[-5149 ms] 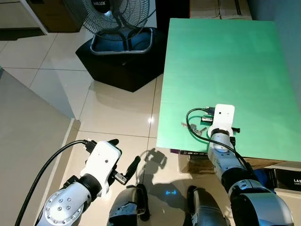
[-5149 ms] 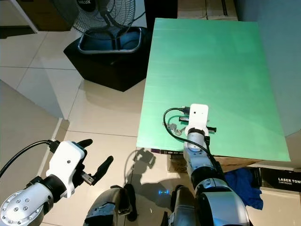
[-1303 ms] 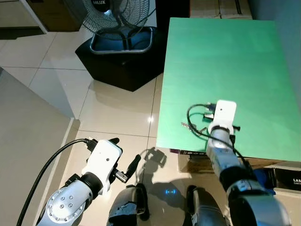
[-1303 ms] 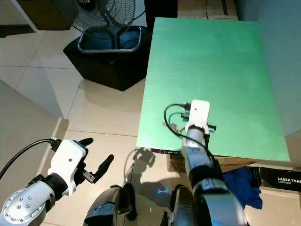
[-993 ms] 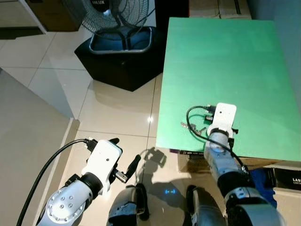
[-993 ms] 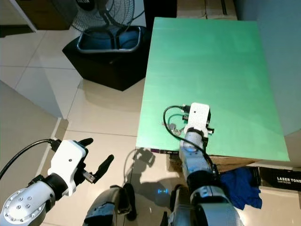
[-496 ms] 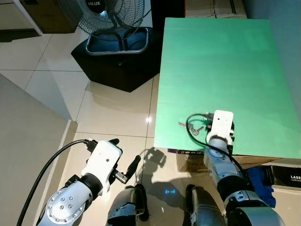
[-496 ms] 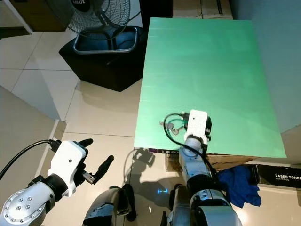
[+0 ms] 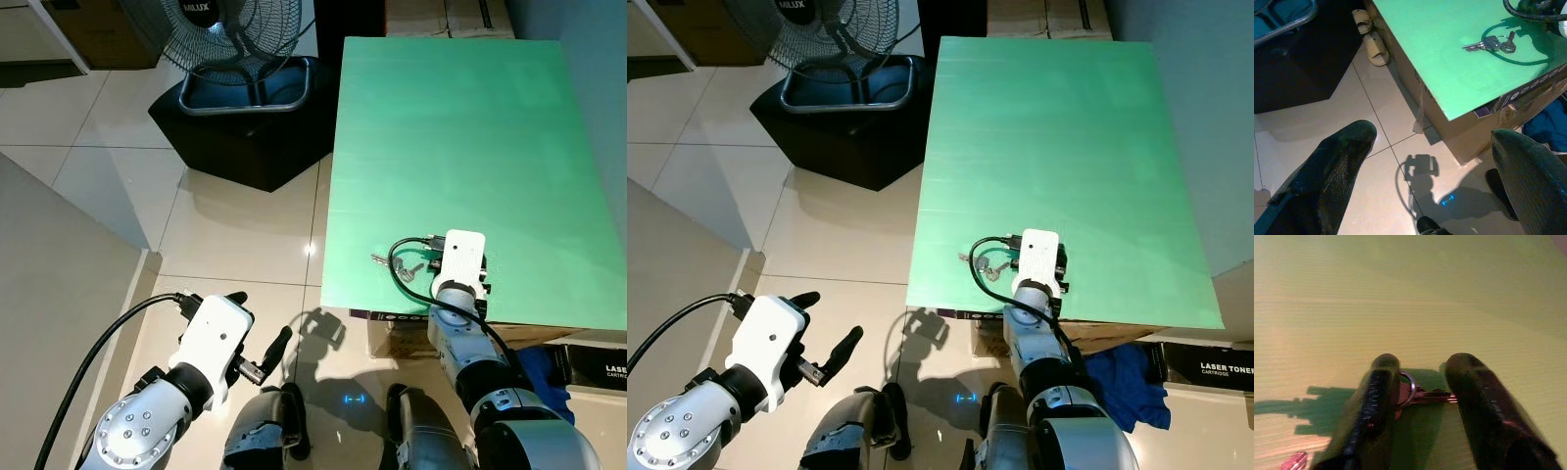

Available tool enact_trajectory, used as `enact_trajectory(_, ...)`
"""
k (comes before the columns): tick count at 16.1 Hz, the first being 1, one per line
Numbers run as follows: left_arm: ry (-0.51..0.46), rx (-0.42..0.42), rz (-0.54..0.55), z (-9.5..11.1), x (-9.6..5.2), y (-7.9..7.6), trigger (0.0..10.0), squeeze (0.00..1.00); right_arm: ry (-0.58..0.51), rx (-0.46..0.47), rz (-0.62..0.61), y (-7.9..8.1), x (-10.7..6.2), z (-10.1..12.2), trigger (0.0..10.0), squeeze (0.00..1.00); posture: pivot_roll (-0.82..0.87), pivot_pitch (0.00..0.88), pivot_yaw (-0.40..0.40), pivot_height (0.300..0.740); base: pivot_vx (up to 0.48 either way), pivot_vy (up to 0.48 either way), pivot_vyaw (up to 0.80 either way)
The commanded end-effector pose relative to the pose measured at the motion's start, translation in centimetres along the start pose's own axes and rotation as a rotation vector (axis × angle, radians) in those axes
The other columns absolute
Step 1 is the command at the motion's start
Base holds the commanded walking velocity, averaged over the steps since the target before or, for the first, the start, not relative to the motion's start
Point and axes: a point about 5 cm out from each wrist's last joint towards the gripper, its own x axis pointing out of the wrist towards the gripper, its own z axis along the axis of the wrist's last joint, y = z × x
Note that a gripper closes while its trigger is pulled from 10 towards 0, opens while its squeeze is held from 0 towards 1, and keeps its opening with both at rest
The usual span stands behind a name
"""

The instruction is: Hang keys on a hook

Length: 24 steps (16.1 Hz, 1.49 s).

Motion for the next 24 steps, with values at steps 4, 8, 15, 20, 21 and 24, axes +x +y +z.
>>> enact_trajectory(4, 0.013, 0.01, 0.005, -0.1, -0.3, 0.0, 10.0, 0.0, 0.032, 0.002, 0.025, 0.6, -0.7, -1.1, 0.0, 0.0, 0.05, 0.311, 0.114, 0.713, 0.0, 0.0, 0.0)
enact_trajectory(8, 0.012, 0.01, 0.004, -0.1, -0.3, 0.0, 10.0, 0.0, 0.027, 0.006, 0.021, 0.5, -0.8, -1.2, 0.0, 0.0, 0.05, 0.305, 0.114, 0.713, 0.0, 0.0, 0.0)
enact_trajectory(15, 0.01, 0.01, 0.002, -0.2, -0.1, 0.0, 10.0, 0.0, -0.034, -0.017, 0.005, 0.3, -0.5, -0.2, 0.0, 0.0, 0.04, 0.3, 0.111, 0.713, 0.0, 0.0, 0.0)
enact_trajectory(20, -0.001, 0.004, 0.001, -0.2, 0.3, -0.2, 10.0, 0.0, -0.061, -0.005, 0.026, 0.4, -0.4, 0.5, 0.0, 0.0, 0.02, 0.292, 0.104, 0.713, 0.0, 0.0, 0.0)
enact_trajectory(21, -0.001, 0.004, 0.001, -0.2, 0.3, -0.1, 10.0, 0.0, -0.044, -0.008, 0.021, 0.4, -0.3, 0.4, 0.0, 0.0, 0.03, 0.296, 0.104, 0.713, 0.0, 0.0, 0.0)
enact_trajectory(24, 0.0, 0.005, 0.0, -0.2, 0.3, -0.1, 10.0, 0.0, -0.008, 0.014, 0.025, 0.6, -0.4, 0.0, 10.0, 1.0, 0.03, 0.301, 0.11, 0.713, 0.0, 0.0, 0.0)
